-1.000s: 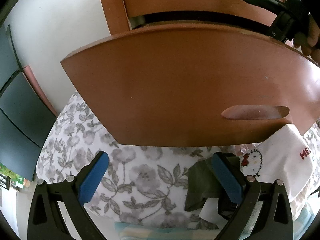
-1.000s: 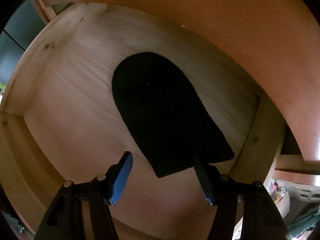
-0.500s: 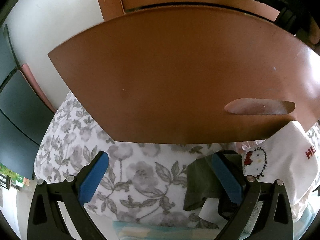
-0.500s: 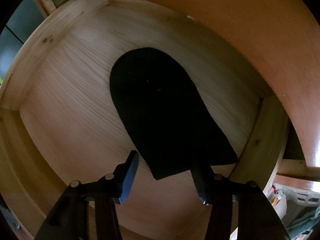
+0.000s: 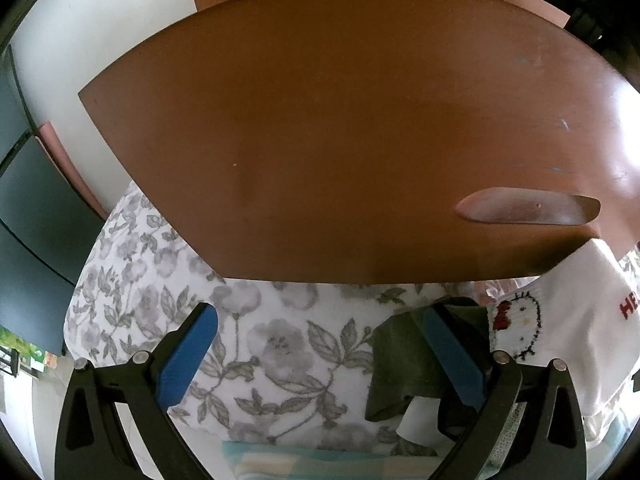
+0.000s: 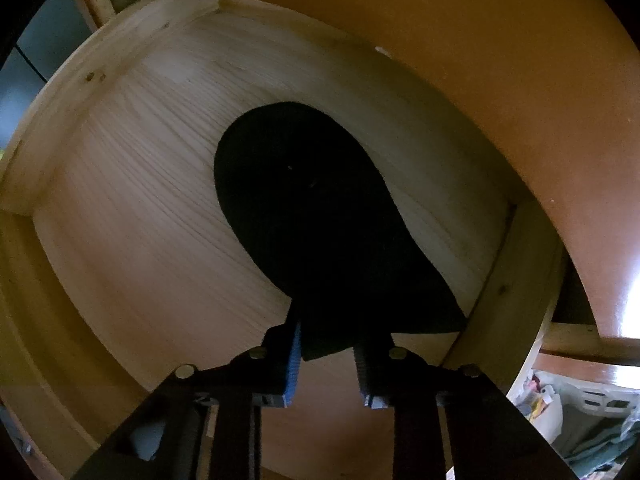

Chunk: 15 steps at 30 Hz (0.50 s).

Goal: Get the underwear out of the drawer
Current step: 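Close the right gripper on the black cloth, then lift the black cloth up out of the drawer with the right gripper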

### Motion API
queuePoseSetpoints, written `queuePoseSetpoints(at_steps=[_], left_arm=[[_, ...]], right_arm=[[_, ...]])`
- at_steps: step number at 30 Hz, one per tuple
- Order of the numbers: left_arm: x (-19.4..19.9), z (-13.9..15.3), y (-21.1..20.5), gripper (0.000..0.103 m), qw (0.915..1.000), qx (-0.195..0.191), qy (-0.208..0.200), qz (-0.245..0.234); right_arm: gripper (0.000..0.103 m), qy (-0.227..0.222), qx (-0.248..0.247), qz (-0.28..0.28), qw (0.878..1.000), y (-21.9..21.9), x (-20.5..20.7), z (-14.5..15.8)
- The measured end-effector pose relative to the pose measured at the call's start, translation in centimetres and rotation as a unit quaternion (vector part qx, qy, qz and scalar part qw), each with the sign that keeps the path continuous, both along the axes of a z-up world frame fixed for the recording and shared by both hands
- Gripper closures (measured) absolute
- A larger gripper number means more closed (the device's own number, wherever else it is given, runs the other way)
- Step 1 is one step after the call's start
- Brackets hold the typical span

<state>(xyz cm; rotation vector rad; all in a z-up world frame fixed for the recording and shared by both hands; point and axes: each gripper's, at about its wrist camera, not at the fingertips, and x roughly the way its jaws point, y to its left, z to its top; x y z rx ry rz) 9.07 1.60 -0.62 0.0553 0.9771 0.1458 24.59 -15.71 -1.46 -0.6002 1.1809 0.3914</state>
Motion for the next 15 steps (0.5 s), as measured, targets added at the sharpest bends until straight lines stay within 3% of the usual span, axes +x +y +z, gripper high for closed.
queuePoseSetpoints(at_steps=[15], left_arm=[[-0.8,1.2,-0.1,0.001,0.9999,0.003,-0.010,0.001]], right_arm=[[0.085,-0.015,0.006,0.000,1.000,0.4,-3.3,2.7]])
